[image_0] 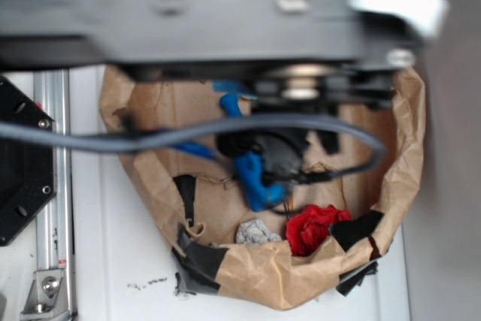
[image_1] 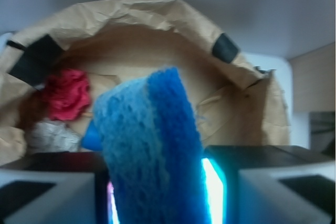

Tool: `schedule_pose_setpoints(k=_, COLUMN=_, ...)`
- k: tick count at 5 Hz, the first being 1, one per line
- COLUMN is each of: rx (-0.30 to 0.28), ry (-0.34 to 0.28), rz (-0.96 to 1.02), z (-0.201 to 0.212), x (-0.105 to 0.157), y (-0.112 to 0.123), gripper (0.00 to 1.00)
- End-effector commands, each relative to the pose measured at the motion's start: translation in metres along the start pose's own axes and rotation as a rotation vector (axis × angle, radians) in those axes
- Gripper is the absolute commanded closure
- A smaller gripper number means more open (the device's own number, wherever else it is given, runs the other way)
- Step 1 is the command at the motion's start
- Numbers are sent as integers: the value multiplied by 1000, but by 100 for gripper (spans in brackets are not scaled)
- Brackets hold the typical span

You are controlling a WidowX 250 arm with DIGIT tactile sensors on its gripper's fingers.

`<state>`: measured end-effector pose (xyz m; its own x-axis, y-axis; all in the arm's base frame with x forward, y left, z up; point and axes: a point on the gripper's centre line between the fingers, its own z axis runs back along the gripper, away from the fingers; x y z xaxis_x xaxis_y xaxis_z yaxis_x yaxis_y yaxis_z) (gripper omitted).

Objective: Grab the blue sponge.

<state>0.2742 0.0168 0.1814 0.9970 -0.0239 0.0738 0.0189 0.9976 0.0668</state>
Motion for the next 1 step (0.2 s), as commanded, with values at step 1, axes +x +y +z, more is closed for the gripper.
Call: schedule_pose_setpoints(k=1, rx=-140, ry=-69, rz=73, z=4, x=-4, y=-17, gripper=100)
